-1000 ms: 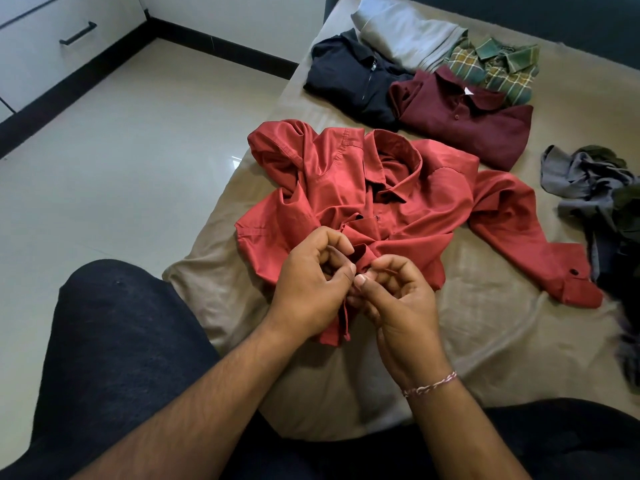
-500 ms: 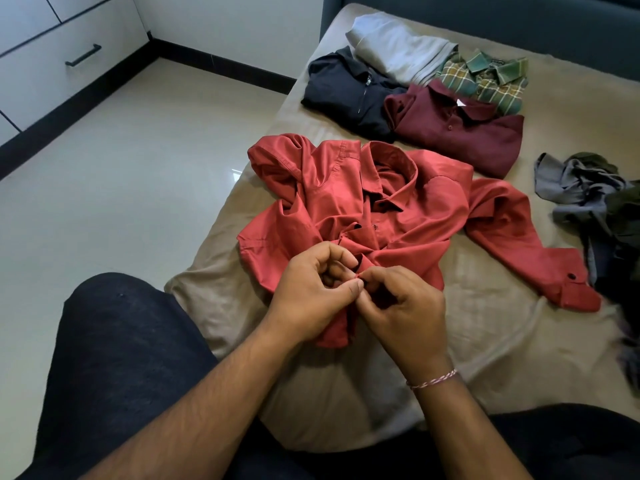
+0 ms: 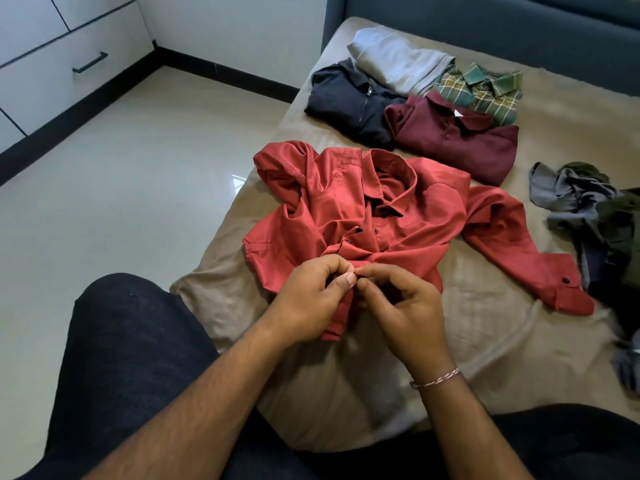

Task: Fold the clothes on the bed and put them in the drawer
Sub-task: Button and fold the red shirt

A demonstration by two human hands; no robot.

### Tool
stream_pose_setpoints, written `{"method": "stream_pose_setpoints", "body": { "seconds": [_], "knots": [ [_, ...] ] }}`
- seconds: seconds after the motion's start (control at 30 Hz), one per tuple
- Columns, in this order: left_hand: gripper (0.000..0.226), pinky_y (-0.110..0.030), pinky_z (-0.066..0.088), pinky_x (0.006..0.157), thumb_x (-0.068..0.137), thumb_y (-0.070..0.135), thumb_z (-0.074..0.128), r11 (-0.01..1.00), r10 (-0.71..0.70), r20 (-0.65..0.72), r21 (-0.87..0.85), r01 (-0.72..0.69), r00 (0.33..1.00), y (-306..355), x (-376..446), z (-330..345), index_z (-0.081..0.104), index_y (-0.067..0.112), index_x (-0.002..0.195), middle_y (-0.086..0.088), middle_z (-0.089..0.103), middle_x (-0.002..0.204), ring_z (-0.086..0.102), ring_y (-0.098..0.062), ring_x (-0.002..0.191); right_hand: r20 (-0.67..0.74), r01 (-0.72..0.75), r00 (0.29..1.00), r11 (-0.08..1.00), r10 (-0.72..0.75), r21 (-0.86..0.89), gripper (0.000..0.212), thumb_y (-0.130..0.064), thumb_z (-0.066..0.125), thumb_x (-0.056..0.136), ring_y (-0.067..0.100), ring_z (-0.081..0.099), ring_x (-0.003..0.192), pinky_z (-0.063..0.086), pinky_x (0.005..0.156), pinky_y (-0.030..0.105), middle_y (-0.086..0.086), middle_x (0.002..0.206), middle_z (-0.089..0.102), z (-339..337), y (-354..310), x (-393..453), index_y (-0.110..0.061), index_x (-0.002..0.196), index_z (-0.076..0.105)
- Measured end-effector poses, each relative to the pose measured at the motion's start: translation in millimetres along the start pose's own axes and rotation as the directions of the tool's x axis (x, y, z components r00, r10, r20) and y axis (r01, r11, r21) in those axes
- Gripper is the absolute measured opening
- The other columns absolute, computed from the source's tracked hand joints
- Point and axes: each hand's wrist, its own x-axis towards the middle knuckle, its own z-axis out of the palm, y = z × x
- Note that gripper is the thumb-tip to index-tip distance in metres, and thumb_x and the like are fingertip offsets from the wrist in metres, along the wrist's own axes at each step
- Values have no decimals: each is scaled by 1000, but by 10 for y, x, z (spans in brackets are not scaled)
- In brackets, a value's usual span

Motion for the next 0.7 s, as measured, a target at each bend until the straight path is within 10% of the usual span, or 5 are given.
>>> {"method": "stream_pose_setpoints", "body": {
  "seconds": [0.2,0.33,0.4,0.53,0.7],
  "knots": [
    [10,-25,48,72,98,25,56,974,161,47,155,-166,986,-21,-69,6,62,19,93,13,63,84,60,-7,80,310,-614,778,561,546,555,15,-6,69,84,14,67,71,59,61,27,13,82,69,-21,-103,-55,-16,88,80],
    [21,-32,46,66,92,36,44,996,66,-29,68,-64,997,51,-86,79,59,24,86,9,60,78,56,-7,71,147,-34,989,999,37,-20,17,-2,78,88,12,73,89,59,78,28,-2,96,78,-126,-121,23,-16,97,78],
    [16,-29,41,63,90,35,43,998,21,-22,56,-19,1000,82,-90,111,55,31,80,12,56,72,52,-4,67,131,209,975,930,-177,-302,13,-13,82,85,6,73,85,58,76,26,-14,92,77,-155,-116,42,-22,94,80],
    [29,-30,40,61,79,48,40,991,-7,148,130,-12,989,179,-94,-17,56,25,72,14,55,65,49,-2,62,136,165,983,927,-125,-337,15,-28,66,87,9,65,62,51,58,39,-7,69,69,-108,-141,-3,-21,76,74],
    [23,-32,48,68,89,27,55,923,-148,784,328,-200,603,450,-289,-144,68,8,89,-6,66,79,53,-6,68,-286,-137,954,977,86,-165,6,-30,68,86,13,66,95,55,86,38,-1,97,71,-322,148,485,-29,82,72]
  ]
}}
